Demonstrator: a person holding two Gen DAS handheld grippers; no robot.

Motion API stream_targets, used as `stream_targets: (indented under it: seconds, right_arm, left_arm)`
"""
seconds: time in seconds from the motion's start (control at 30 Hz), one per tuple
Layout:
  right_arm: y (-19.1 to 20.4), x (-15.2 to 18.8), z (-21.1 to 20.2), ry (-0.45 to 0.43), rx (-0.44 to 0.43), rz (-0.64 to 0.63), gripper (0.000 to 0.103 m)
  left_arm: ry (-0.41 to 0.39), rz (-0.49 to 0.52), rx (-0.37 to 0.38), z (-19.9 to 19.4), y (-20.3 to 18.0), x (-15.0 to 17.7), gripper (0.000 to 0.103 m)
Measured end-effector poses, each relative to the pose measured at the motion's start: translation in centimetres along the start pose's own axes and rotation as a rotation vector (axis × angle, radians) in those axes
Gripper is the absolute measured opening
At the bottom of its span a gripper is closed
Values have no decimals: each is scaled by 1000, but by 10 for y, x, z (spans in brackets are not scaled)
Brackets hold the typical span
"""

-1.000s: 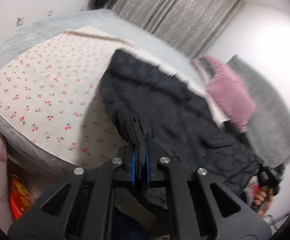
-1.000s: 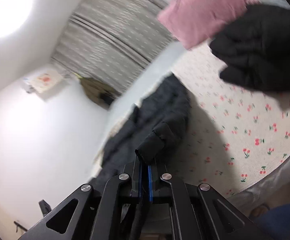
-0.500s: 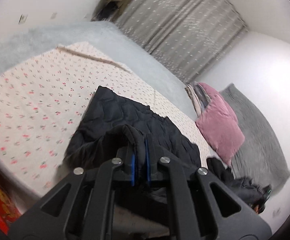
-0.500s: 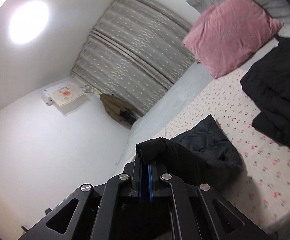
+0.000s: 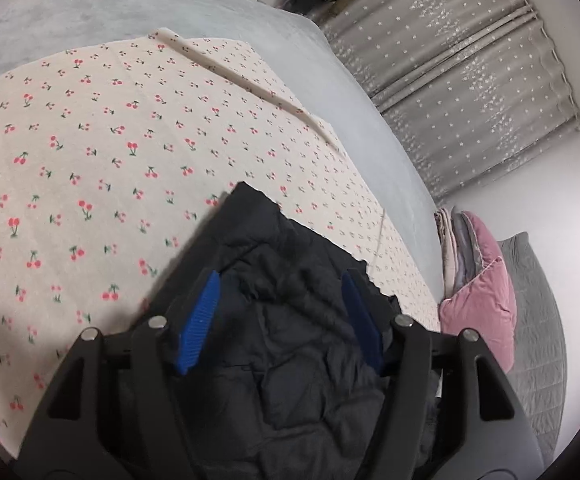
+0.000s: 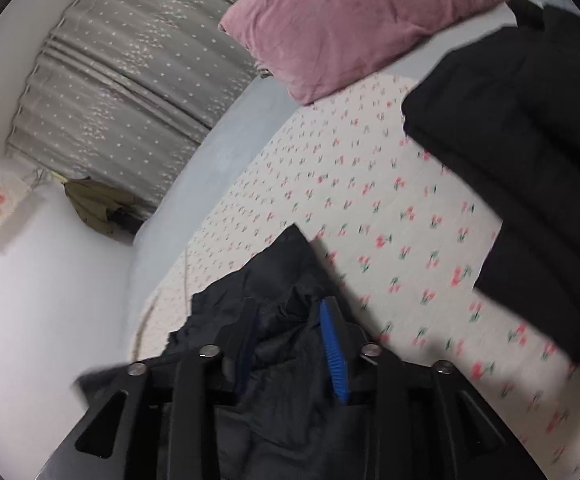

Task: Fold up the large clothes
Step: 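Lift the jacket side with both grippers and fold it across the body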

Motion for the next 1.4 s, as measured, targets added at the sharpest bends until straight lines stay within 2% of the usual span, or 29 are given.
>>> stream_targets:
  seconds: [0.03, 0.13, 0.2, 0.37, 0.4, 0.43, 0.47, 0.53, 0.63, 0.8, 1.0, 1.13, 1.2, 1.4]
  right_arm:
    - [2, -2, -2, -7, 2, -23, 64]
    - [13, -5, 2, -24, 36, -149, 64]
    - [18, 0, 19, 9, 80, -225, 64]
    - [22, 11, 58, 79, 156, -324, 63]
    - [20, 14, 65, 106, 146, -327, 53]
    - [20, 15, 67, 113, 152, -332, 20]
    - [19, 15, 68, 103, 179, -341, 8]
    - [23, 15, 68, 74, 166, -359, 7]
    - [41, 15, 50, 7, 112, -382, 5]
    - [81, 3, 32, -80, 25, -400, 5]
    - [134, -19, 55, -144, 15, -441, 4]
    - [143, -31, 90, -148, 45, -437, 4]
    - [140, -37, 116, -137, 87, -439, 4]
    - [118, -37, 165, -92, 204, -453, 4]
  left_arm:
    - [9, 18, -18, 6, 1, 0, 66]
    - [99, 64, -49, 33, 2, 3, 67]
    - [147, 102, -70, 48, -1, 5, 67]
    - [174, 229, -128, 66, -17, 18, 66]
    - [174, 251, -147, 68, -18, 20, 52]
    - [176, 277, -179, 69, -20, 20, 27]
    - [176, 297, -208, 70, -20, 19, 18]
    - [143, 289, -197, 62, -23, 16, 8]
    - [60, 315, -171, 43, -34, 6, 5]
    - [-17, 312, -105, 31, -55, -25, 5]
    - [-60, 298, -104, 64, -69, -66, 5]
    - [-35, 295, -157, 103, -61, -75, 4]
    - [-13, 294, -193, 124, -55, -75, 4]
    - [34, 378, -368, 162, -47, -50, 5]
Point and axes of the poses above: each gripper's, at about its wrist camera, not at the fingertips, and z roughly the way its jaws point, y to its left, x to its underside, the point moved 2 cm from there along z, roughly the way its jaws point, and after that the axes turned 13 degrees about z, right-handed, at the moved point
